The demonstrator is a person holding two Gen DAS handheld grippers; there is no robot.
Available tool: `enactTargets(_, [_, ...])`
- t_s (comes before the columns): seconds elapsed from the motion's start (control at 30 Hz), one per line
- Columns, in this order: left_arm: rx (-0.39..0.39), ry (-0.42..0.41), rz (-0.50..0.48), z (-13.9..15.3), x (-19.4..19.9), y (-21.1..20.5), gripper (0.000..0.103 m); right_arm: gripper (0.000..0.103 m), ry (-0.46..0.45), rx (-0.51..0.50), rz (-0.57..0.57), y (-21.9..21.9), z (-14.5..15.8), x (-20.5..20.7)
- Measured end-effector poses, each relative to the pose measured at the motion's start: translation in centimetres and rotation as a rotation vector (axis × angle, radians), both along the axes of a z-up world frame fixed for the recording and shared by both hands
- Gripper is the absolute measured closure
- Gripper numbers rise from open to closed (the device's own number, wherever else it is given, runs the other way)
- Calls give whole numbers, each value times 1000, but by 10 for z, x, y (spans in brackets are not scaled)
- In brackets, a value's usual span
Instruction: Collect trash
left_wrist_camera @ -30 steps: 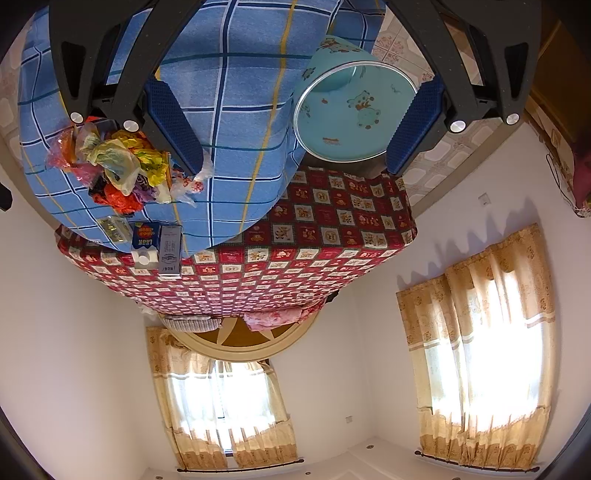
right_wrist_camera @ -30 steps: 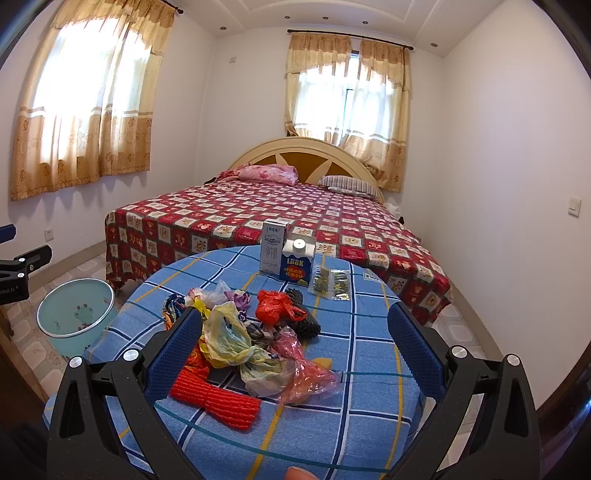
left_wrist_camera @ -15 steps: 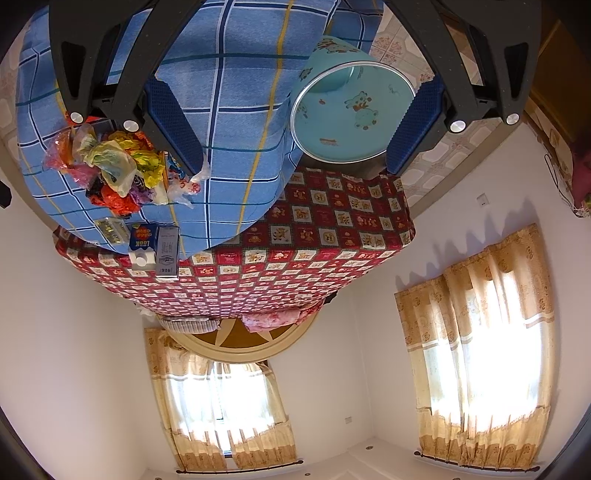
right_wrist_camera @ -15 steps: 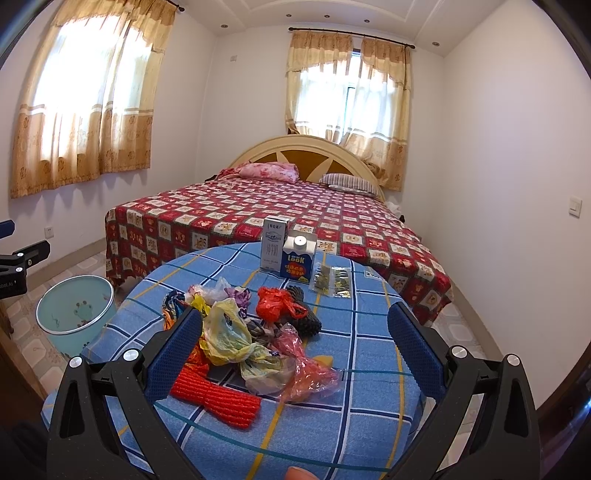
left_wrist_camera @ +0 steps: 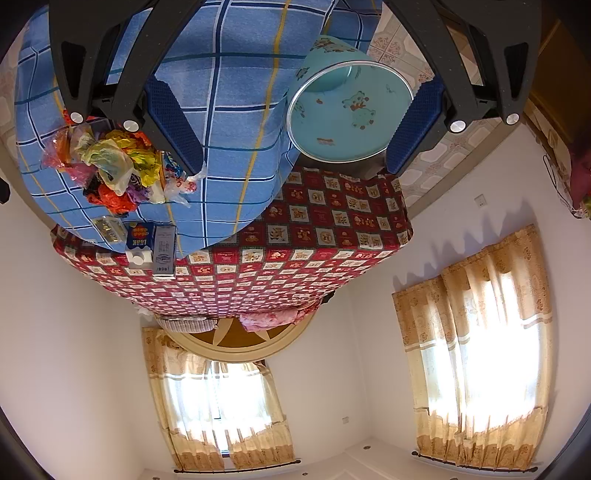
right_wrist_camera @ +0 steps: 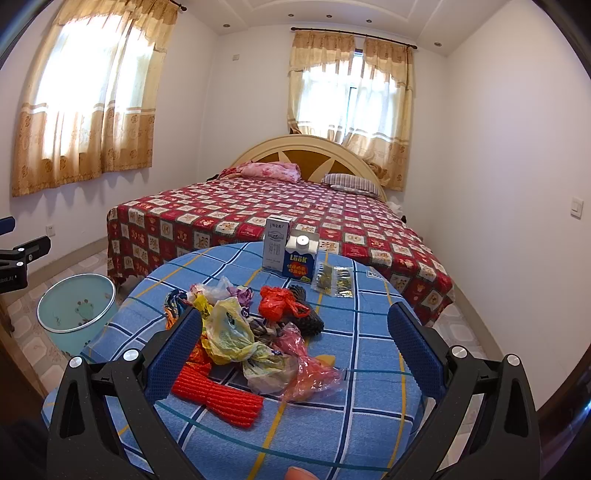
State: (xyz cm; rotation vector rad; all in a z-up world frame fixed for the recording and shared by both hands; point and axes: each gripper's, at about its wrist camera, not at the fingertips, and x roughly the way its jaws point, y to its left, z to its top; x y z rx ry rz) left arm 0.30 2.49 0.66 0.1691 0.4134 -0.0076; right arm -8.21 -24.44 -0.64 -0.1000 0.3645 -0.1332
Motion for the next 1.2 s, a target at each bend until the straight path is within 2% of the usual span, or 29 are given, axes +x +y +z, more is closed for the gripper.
enactTargets(1.2, [2, 3, 1, 1, 2, 7, 6, 5, 13, -2, 0, -2, -4, 4])
